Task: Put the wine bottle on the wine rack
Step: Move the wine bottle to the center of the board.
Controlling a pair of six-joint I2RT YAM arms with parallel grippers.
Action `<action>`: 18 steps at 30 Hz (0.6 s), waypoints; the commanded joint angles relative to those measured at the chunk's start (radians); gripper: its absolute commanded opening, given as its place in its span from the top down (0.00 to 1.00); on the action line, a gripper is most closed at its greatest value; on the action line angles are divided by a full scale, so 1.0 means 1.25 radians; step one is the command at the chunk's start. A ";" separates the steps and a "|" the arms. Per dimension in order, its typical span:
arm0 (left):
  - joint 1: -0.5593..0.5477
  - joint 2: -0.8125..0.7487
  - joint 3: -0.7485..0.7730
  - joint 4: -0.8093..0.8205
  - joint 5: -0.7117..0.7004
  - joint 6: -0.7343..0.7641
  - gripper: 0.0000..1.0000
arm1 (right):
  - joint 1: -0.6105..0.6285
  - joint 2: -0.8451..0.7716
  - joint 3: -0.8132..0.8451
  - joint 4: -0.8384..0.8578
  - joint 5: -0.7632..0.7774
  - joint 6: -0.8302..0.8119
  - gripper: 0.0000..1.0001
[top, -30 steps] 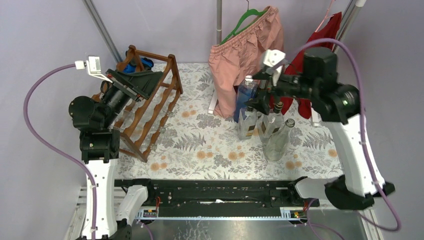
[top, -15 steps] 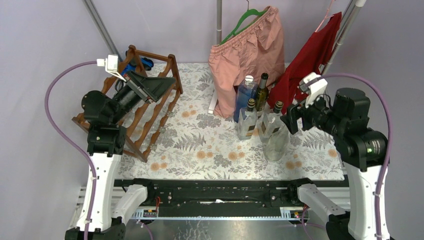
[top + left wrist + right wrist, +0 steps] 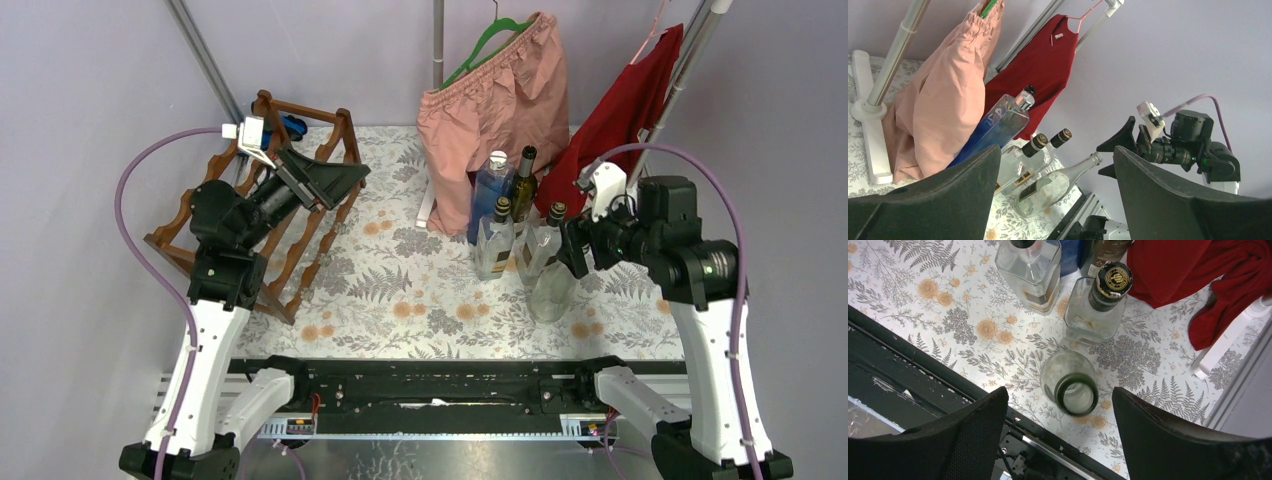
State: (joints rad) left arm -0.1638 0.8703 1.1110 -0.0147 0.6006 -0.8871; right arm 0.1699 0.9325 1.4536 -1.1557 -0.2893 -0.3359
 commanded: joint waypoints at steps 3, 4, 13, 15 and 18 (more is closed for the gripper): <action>-0.015 -0.041 -0.047 0.017 -0.033 0.008 0.11 | -0.002 0.038 -0.019 0.035 0.007 -0.018 0.18; -0.014 -0.049 -0.055 0.017 -0.036 0.006 0.11 | -0.003 0.042 -0.025 0.034 0.009 -0.018 0.19; -0.014 -0.073 -0.079 0.017 -0.055 0.001 0.11 | -0.003 0.059 -0.036 0.019 0.024 -0.047 0.38; -0.014 -0.068 -0.071 0.017 -0.049 0.006 0.11 | -0.002 0.057 -0.038 0.015 0.028 -0.048 0.49; -0.014 -0.062 -0.066 0.017 -0.044 0.008 0.11 | -0.002 0.055 -0.039 0.013 0.027 -0.046 0.65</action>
State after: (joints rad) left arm -0.1772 0.7895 1.0119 -0.0154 0.5491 -0.8875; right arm 0.1699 1.0107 1.4002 -1.1320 -0.2707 -0.3855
